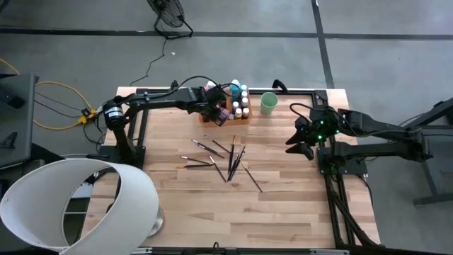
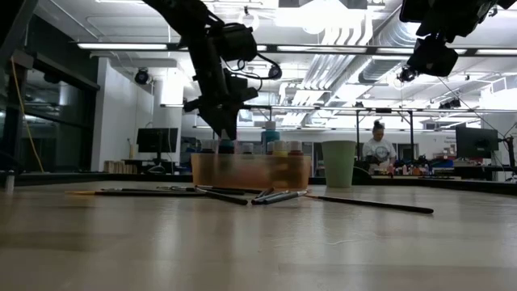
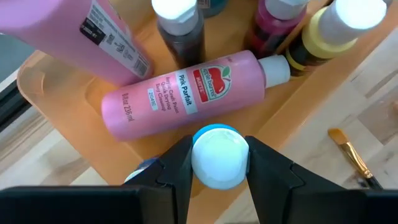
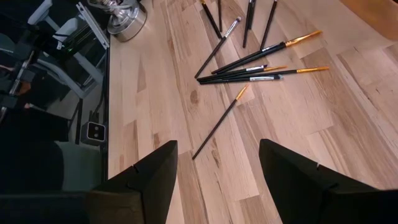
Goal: Pick & Place Paint Supplies
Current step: Put the small blue paint bottle into the orange bin
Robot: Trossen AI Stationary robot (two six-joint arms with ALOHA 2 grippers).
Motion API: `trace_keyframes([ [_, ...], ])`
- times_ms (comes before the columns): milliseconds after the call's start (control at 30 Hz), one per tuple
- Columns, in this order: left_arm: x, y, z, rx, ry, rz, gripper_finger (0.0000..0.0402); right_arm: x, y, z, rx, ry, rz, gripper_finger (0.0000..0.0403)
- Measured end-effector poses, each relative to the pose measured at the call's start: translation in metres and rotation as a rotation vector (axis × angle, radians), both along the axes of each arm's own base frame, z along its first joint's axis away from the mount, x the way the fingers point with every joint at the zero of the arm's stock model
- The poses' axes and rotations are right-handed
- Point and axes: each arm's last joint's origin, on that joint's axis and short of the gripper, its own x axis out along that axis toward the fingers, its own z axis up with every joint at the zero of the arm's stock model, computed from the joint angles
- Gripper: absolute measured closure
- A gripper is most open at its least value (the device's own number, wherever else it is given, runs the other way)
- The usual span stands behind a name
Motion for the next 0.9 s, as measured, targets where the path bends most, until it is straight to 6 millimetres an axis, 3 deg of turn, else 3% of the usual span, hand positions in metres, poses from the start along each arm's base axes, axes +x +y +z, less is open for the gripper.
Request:
trace_keyframes([
  [900,-0.0018,-0.0018,0.0016,-0.035,0.018,-0.027,0.0241,0.003,-0.0008,0.0038,-0.054,-0.06,0.03,0.0183],
])
